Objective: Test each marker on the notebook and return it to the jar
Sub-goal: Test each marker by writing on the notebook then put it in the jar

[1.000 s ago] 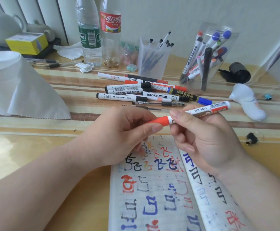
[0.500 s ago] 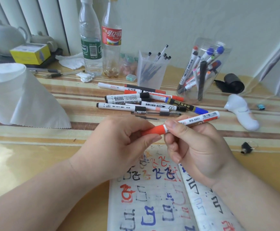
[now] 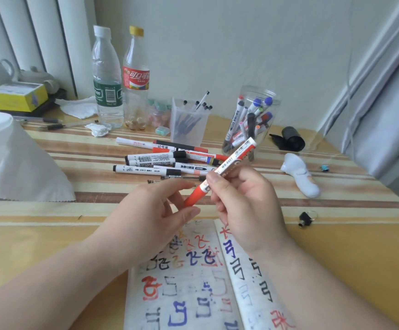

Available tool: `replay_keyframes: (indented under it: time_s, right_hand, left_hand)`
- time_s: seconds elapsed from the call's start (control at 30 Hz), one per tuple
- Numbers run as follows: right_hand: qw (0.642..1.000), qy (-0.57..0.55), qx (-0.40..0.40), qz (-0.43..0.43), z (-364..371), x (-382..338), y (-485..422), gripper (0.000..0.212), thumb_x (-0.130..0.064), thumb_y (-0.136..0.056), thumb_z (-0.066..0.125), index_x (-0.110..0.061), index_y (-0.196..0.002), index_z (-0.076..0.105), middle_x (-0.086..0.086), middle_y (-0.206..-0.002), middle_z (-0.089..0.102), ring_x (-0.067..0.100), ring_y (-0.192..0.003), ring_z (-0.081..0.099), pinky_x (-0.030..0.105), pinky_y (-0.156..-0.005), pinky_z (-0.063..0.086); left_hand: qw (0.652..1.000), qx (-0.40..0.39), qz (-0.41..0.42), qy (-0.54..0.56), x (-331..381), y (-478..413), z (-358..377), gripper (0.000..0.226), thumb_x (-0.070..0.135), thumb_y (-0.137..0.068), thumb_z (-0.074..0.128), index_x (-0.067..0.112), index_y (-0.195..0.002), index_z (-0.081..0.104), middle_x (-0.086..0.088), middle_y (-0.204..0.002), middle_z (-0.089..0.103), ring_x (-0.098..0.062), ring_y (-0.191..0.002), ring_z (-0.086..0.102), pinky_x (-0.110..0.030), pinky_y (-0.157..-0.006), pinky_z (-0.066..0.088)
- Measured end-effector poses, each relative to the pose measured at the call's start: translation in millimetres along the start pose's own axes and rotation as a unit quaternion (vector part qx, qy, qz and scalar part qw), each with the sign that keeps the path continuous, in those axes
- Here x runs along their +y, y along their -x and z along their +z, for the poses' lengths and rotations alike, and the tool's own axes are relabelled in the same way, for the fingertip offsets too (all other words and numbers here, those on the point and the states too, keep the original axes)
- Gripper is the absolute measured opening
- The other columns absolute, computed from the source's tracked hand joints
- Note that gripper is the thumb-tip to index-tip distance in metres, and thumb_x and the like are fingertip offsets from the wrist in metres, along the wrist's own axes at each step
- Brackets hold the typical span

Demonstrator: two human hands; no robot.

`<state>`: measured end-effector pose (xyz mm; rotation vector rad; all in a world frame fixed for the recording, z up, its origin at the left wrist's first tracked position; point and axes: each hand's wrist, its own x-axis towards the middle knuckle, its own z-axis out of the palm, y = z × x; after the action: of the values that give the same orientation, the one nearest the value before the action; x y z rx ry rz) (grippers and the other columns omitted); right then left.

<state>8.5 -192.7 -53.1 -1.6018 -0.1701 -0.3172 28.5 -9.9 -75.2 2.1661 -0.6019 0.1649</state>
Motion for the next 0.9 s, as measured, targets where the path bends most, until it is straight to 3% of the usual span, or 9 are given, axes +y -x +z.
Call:
replay_keyframes:
  time_s: [0.07,0.17,0.23,0.3,0.4,0.57,0.63,0.8,0.9]
  right_hand:
    - [0.998,0.048,0.002,-0.041,-2,-10,-5,0.014,-0.022,-0.088,0.069,-0.008,-0.085,0.068,-0.007,-0.065,0.069,0.004,-0.058,0.06,0.015,-0.055,0.045]
    - [0.98,0.171,0.031,-0.099,-3,-29,-23,0.01,-0.021,-0.086,0.072,-0.013,-0.082,0.071,0.003,-0.075,0.075,0.021,-0.072,0.07,0.036,-0.067,0.055]
    - [0.968,0.205,0.073,-0.121,-5,-44,-46,0.009,-0.019,-0.085,0.073,-0.018,-0.076,0.072,0.003,-0.076,0.076,0.022,-0.075,0.072,0.041,-0.072,0.058]
    - [0.95,0.237,0.135,-0.148,-10,-58,-76,0.016,-0.018,-0.083,0.072,-0.027,-0.069,0.073,-0.003,-0.072,0.075,0.014,-0.073,0.072,0.037,-0.07,0.058]
    - [0.922,0.273,0.226,-0.159,-28,-73,-129,0.01,-0.013,-0.08,0.066,-0.01,-0.075,0.075,0.0,-0.072,0.073,0.006,-0.064,0.067,0.029,-0.061,0.054]
    - [0.907,0.314,0.272,-0.066,-59,-72,-189,0.019,-0.009,-0.073,0.058,-0.003,-0.078,0.075,-0.004,-0.057,0.063,0.004,-0.043,0.049,0.027,-0.052,0.047]
    - [0.915,0.299,0.267,-0.027,-66,-66,-200,0.017,-0.009,-0.07,0.059,0.001,-0.079,0.071,0.0,-0.058,0.058,0.016,-0.052,0.049,0.033,-0.056,0.048]
    - [0.902,0.321,0.285,-0.038,-70,-50,-198,0.044,-0.026,-0.076,0.07,-0.018,-0.119,0.068,0.001,-0.114,0.068,0.022,-0.094,0.071,0.034,-0.088,0.059]
    - [0.902,0.312,0.289,-0.073,-65,-44,-189,0.037,-0.024,-0.08,0.067,-0.018,-0.117,0.069,-0.001,-0.101,0.073,0.015,-0.092,0.071,0.03,-0.087,0.058]
  left_hand:
    - [1.0,-0.011,-0.012,-0.003,-2,2,-2,0.034,0.055,-0.086,0.066,0.049,-0.119,0.063,0.032,-0.095,0.065,0.001,-0.065,0.066,-0.022,-0.06,0.051]
    - [1.0,-0.006,-0.026,-0.013,-5,3,-4,0.035,0.058,-0.085,0.062,0.043,-0.115,0.068,0.024,-0.086,0.067,0.001,-0.068,0.066,-0.026,-0.064,0.054]
    - [0.999,-0.001,-0.034,-0.008,-6,3,-5,0.034,0.057,-0.085,0.061,0.041,-0.113,0.069,0.019,-0.082,0.068,0.0,-0.066,0.067,-0.03,-0.067,0.057]
    - [0.999,0.0,-0.042,-0.014,-6,3,-5,0.029,0.054,-0.087,0.062,0.04,-0.111,0.07,0.018,-0.081,0.068,0.0,-0.066,0.068,-0.03,-0.067,0.058]
    - [0.999,-0.01,-0.05,-0.016,-8,1,-4,0.017,0.049,-0.092,0.063,0.041,-0.106,0.07,0.025,-0.083,0.068,0.002,-0.068,0.068,-0.027,-0.066,0.058]
    - [0.999,-0.02,-0.045,-0.007,-7,1,-4,0.008,0.042,-0.095,0.061,0.049,-0.091,0.063,0.038,-0.089,0.064,0.003,-0.065,0.068,-0.023,-0.063,0.057]
    - [0.999,-0.016,-0.047,0.005,-8,0,-3,0.017,0.036,-0.097,0.06,0.05,-0.088,0.061,0.036,-0.089,0.065,0.001,-0.059,0.069,-0.022,-0.06,0.057]
    - [0.999,-0.016,-0.048,0.008,-10,-1,-1,0.01,0.039,-0.098,0.061,0.046,-0.092,0.066,0.036,-0.093,0.064,0.001,-0.065,0.07,-0.022,-0.062,0.058]
    - [0.999,-0.017,-0.045,-0.002,-12,-1,-1,0.009,0.042,-0.096,0.061,0.042,-0.098,0.069,0.038,-0.091,0.062,0.003,-0.068,0.068,-0.019,-0.061,0.056]
